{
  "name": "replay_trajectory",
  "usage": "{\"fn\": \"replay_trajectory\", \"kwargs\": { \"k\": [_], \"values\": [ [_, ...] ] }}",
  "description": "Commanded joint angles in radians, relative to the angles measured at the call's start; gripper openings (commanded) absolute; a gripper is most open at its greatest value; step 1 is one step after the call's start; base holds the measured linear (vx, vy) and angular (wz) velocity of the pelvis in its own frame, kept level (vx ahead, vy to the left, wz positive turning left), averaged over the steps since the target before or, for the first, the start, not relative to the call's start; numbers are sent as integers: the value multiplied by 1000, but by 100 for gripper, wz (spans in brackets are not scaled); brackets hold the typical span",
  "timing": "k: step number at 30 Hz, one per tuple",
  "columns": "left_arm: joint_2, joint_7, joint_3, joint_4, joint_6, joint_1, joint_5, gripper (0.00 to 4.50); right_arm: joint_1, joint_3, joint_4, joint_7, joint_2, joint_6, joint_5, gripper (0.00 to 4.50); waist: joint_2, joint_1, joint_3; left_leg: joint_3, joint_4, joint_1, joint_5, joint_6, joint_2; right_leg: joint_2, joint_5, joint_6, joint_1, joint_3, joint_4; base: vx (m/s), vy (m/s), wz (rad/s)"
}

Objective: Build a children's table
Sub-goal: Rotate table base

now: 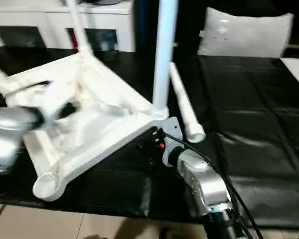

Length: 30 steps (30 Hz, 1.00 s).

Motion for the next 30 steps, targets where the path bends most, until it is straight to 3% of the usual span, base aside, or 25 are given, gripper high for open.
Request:
{"fn": "replay_trajectory", "kwargs": {
  "k": [1, 2, 4, 6, 12, 17, 20, 22, 26, 30],
  "values": [
    [52, -41, -20, -42, 65, 15, 25, 18, -19, 20, 29, -3, 3, 8, -14, 450, 3, 0, -69, 5, -69, -15, -61, 65, 16, -61, -245, -120, 74, 71, -38, 0, 0, 0],
    [65, -44, -23, -43, 77, 22, 30, 7, -29, 27, 43, 1, 7, 9, -15, 450, 6, 4, -66, 11, -69, -4, -94, 59, 14, -62, -286, -125, 68, 77, -43, 0, 0, 0],
    [61, -42, -26, -29, 86, 32, 36, 7, -48, 36, 75, 3, 17, -4, -26, 450, 8, 10, -63, 16, -71, 3, -123, 52, 15, -61, -324, -123, 63, 78, -52, 0, 0, 0],
    [74, -59, -48, -27, 100, 47, 47, 7, -73, 37, 118, -3, 32, -19, -37, 450, 15, 15, -63, 13, -74, 4, -155, 42, 16, -63, -352, -117, 66, 77, -53, 0, 0, 0],
    [54, -50, -87, 4, 98, 80, 24, 7, -140, 42, 233, -18, 63, -60, -47, 450, 14, 6, -62, 11, -74, 3, -215, 29, 13, -65, -403, -102, 68, 76, -62, 0, 0, 0],
    [48, -101, -130, -34, 141, 119, 13, 7, -170, 46, 308, -19, 82, -81, -60, 450, 13, 1, -64, 10, -74, 2, -216, 32, 15, -66, -399, -105, 69, 77, -60, 0, 0, 0],
    [87, -211, -176, -112, 166, 164, -47, 7, -198, 36, 360, -25, 96, -109, -64, 450, 9, -2, -65, 8, -75, -5, -193, 33, 18, -68, -363, -130, 73, 80, -50, 0, 0, 0],
    [89, -252, -185, -149, 150, 183, -87, 7, -208, 35, 378, -26, 99, -119, -62, 450, 9, -4, -63, 11, -74, -1, -199, 35, 16, -65, -373, -135, 68, 81, -53, 0, 0, 0],
    [16, -331, -163, -242, 141, 211, -231, 7, -230, 33, 424, -21, 106, -149, -68, 450, 3, -10, -64, 12, -72, -1, -215, 30, 12, -67, -441, -109, 72, 77, -59, 0, 0, 0],
    [-35, -343, -171, -271, 134, 199, -270, 7, -240, 31, 436, -17, 109, -159, -73, 450, 1, -20, -67, 12, -71, -3, -206, 31, 12, -63, -419, -116, 74, 79, -54, 0, 0, 0]
  ]
}}
